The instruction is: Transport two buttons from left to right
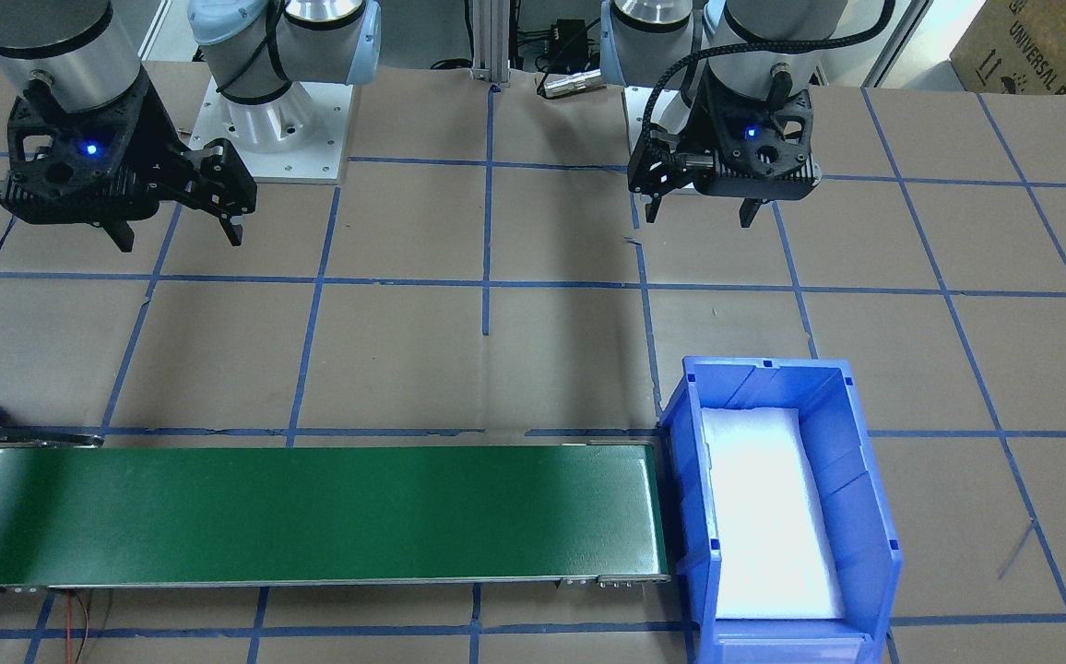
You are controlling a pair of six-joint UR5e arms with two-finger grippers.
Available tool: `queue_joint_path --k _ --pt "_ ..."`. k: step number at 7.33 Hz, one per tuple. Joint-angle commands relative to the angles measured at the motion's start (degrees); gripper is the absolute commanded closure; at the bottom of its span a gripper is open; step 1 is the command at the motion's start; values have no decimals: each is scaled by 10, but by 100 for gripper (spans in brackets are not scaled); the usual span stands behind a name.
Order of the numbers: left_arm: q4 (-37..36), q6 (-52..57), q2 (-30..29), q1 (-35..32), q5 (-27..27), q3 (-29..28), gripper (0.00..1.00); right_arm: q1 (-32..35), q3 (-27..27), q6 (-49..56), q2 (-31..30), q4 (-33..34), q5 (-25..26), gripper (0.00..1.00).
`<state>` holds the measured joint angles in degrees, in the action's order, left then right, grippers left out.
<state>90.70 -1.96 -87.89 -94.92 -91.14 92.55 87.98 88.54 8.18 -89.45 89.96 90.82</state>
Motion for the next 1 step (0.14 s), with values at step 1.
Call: queue_joint_path --k 1 --pt "0 -1 0 0 0 0 0 0 -1 -1 1 -3 0 0"
